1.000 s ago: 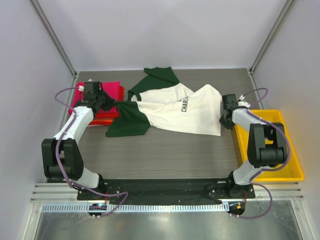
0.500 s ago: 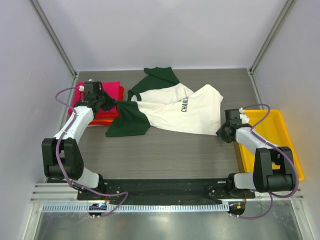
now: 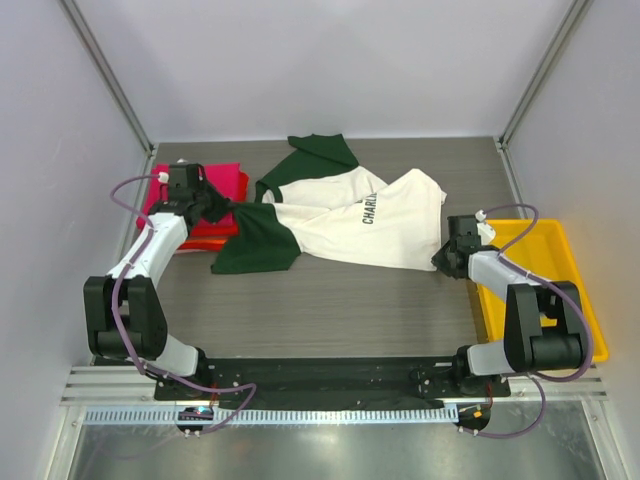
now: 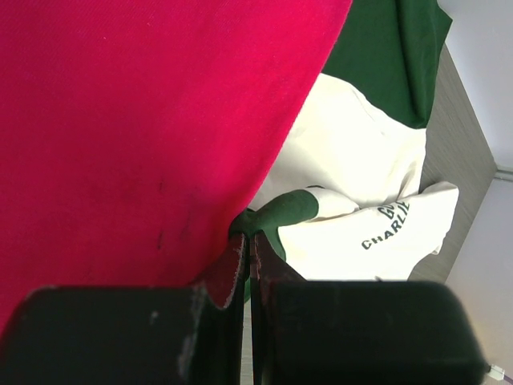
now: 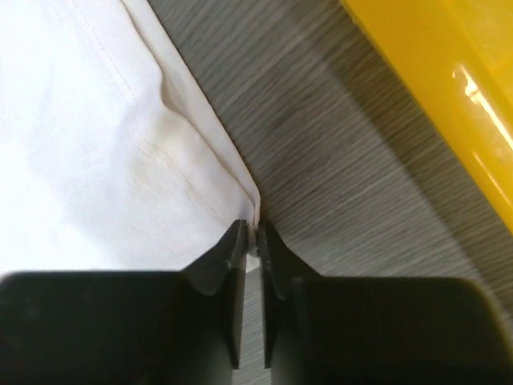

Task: Fold and stack the t-shirts
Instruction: Flatten the tshirt out

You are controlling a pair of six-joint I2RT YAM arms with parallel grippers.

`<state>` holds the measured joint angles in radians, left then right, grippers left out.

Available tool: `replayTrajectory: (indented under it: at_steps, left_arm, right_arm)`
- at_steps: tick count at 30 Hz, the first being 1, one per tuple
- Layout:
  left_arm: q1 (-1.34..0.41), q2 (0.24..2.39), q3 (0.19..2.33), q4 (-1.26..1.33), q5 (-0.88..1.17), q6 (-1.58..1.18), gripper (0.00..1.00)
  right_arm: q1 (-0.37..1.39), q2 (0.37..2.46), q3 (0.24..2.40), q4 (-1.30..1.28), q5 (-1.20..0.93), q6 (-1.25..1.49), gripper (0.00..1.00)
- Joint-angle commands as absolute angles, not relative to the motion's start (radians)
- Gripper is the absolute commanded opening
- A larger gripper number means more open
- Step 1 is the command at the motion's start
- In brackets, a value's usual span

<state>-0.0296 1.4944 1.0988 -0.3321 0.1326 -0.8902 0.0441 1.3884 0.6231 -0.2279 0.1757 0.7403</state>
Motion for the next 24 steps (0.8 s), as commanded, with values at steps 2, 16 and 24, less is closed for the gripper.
replayTrajectory:
  at_steps: [2,16,24]
  left_arm:
    - [-0.021,1.473,1.091,-0.311,0.149,-0.894,0.0]
    - [-0.421,0.996,0.96,-0.469,0.058,-1.058,0.0]
    - [-0.485,1.167,1.203,-0.388,-0.036,-1.097,0.0]
  right_arm:
    - [0.051,1.422,0.643,-0.222,0.198,0.73,0.04]
    - [0.044,1.242,0.676,-0.313,0.216,0.689,0.01]
    - [0.035,1.272,0.67,-0.313,0.212,0.695,0.01]
